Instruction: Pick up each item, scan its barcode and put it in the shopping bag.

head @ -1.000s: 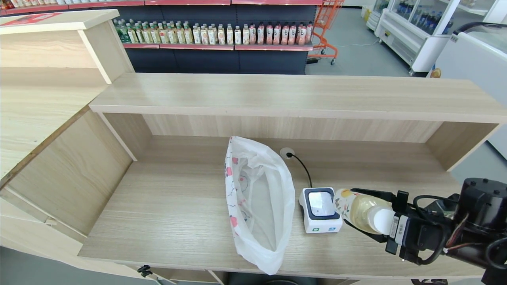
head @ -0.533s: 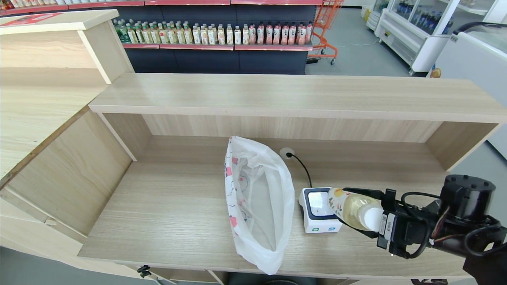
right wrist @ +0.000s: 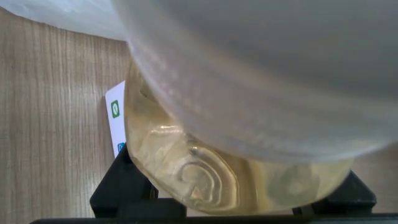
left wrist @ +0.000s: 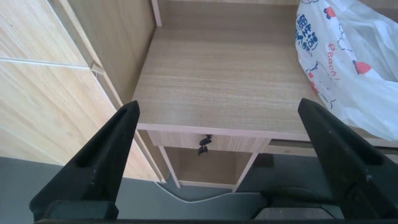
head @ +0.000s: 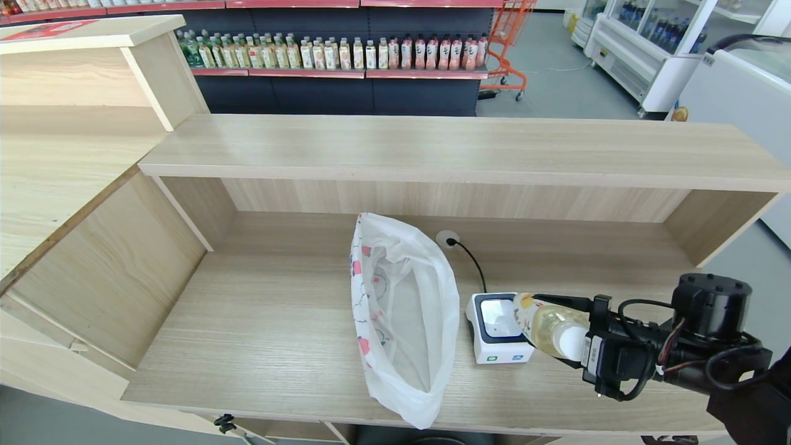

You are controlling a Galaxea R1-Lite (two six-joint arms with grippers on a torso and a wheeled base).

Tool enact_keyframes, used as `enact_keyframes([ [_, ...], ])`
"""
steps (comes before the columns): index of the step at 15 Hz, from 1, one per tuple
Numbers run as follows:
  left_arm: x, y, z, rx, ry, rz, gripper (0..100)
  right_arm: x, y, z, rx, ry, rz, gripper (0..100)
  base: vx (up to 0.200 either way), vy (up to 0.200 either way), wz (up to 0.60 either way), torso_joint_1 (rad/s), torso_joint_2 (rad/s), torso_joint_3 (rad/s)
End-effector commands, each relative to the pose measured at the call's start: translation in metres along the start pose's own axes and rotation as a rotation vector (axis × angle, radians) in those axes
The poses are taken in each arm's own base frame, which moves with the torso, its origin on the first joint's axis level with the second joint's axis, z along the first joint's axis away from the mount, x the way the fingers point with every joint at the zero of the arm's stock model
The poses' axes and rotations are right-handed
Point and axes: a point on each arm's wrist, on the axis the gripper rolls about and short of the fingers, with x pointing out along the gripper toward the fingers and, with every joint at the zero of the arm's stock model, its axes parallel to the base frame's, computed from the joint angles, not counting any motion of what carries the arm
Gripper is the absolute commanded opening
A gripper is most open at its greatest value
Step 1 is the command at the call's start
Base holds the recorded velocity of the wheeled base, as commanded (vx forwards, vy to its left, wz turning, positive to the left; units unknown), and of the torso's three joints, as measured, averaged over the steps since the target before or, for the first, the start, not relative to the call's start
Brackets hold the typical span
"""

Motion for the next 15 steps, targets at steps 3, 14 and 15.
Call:
enact_keyframes([
  [3, 0.0, 0.0, 0.0, 0.0, -0.001, 0.0, 100, 0.009, 0.004, -0.006, 0.009, -0.023, 0.025, 0, 0.0, 0.0, 0.0, 0.0, 0.0, 0.0],
  [14, 0.0, 0.0, 0.0, 0.0, 0.001, 0.0, 100, 0.026, 0.002, -0.014, -0.076, -0.039, 0.035, 0, 0.0, 0.0, 0.0, 0.0, 0.0, 0.0],
  [15, 0.0, 0.0, 0.0, 0.0, -0.001, 0.0, 100, 0.027, 0.002, -0.014, -0.075, -0.04, 0.036, 0, 0.0, 0.0, 0.0, 0.0, 0.0, 0.0],
])
